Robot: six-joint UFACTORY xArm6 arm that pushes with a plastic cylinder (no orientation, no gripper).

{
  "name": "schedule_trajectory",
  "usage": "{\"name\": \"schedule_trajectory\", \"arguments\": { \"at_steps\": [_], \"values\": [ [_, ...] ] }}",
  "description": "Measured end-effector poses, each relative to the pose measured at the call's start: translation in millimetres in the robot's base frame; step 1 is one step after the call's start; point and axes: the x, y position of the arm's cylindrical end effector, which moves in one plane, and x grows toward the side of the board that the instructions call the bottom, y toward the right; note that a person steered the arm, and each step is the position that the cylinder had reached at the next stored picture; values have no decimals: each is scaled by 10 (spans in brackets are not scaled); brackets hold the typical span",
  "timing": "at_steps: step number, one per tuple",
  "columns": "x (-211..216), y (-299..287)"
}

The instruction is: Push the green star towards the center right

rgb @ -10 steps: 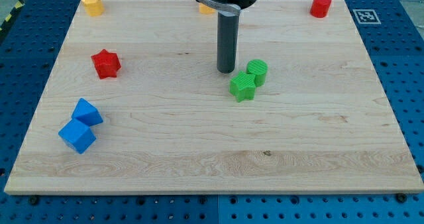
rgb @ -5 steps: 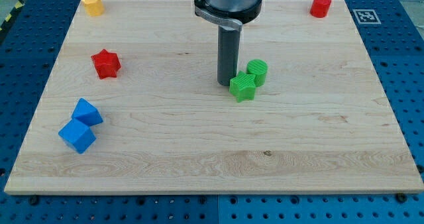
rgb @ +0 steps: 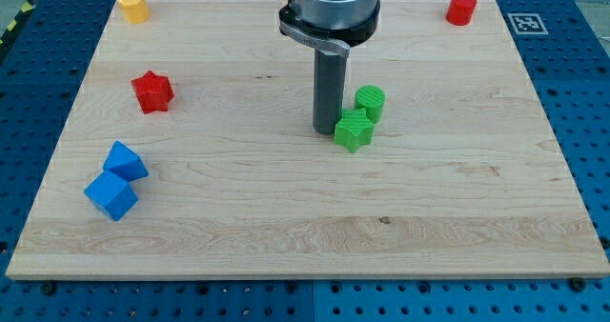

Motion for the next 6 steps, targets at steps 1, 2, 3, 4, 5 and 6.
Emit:
{"name": "schedule_trajectory", "arguments": {
  "at_steps": [1, 2, 3, 4, 5, 6],
  "values": [
    [3, 0],
    [4, 0],
    [165, 147],
    [186, 519],
    [193, 826],
    [262, 940]
  ]
}}
